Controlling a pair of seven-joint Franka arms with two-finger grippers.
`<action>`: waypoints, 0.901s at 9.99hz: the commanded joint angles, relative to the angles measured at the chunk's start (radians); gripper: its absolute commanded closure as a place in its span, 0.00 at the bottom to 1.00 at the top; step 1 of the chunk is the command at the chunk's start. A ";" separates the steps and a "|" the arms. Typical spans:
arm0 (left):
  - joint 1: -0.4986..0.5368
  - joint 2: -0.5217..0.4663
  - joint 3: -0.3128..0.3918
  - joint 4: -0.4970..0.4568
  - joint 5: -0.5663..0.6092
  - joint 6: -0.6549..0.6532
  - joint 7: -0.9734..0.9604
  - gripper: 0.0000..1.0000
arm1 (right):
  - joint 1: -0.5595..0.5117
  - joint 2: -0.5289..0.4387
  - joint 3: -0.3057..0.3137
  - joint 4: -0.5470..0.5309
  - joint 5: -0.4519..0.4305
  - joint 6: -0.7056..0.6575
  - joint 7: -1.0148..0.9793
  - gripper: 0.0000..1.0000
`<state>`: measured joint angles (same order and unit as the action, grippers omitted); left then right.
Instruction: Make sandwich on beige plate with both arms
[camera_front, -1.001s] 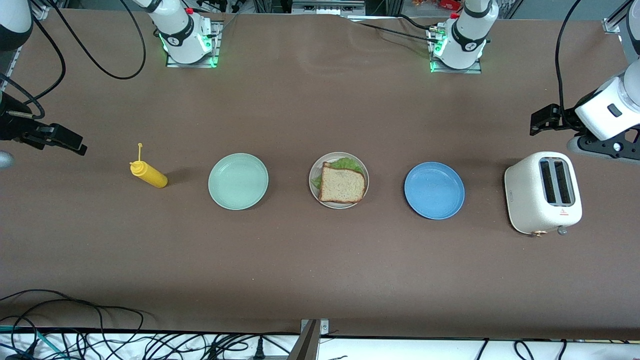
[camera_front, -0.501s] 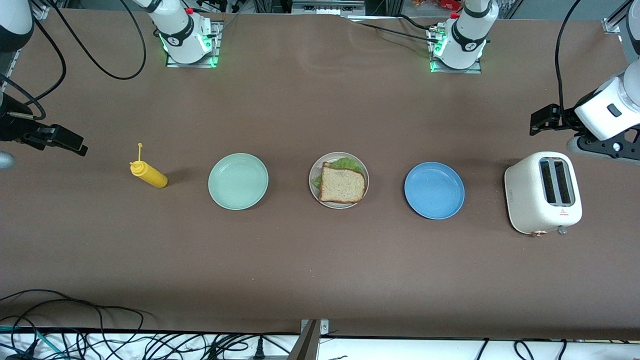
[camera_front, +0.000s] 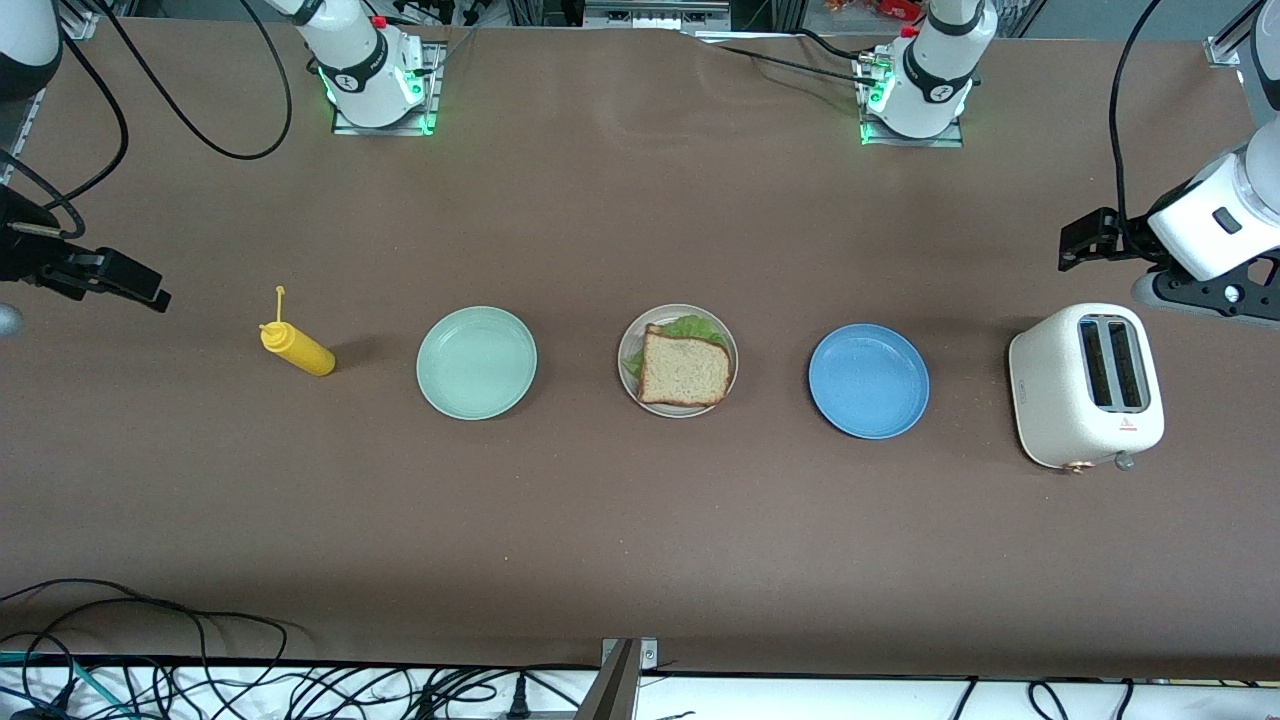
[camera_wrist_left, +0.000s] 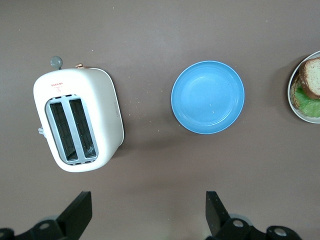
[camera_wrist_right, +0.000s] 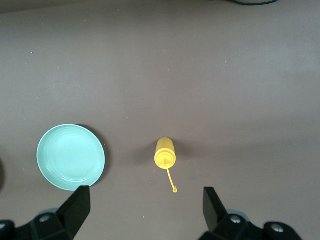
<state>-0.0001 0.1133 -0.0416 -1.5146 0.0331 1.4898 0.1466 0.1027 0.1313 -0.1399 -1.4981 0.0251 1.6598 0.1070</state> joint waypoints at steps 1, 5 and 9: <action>-0.001 0.011 0.002 0.027 -0.007 -0.016 0.021 0.00 | 0.003 -0.030 0.011 0.010 0.006 -0.009 0.028 0.00; -0.001 0.012 0.002 0.027 -0.007 -0.016 0.021 0.00 | 0.009 -0.029 0.036 0.012 0.027 -0.005 0.043 0.00; -0.003 0.012 0.002 0.027 -0.007 -0.016 0.021 0.00 | 0.011 -0.021 0.034 0.012 0.027 0.023 0.043 0.00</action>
<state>-0.0006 0.1146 -0.0416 -1.5146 0.0331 1.4898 0.1466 0.1118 0.1104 -0.1050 -1.4901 0.0362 1.6726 0.1397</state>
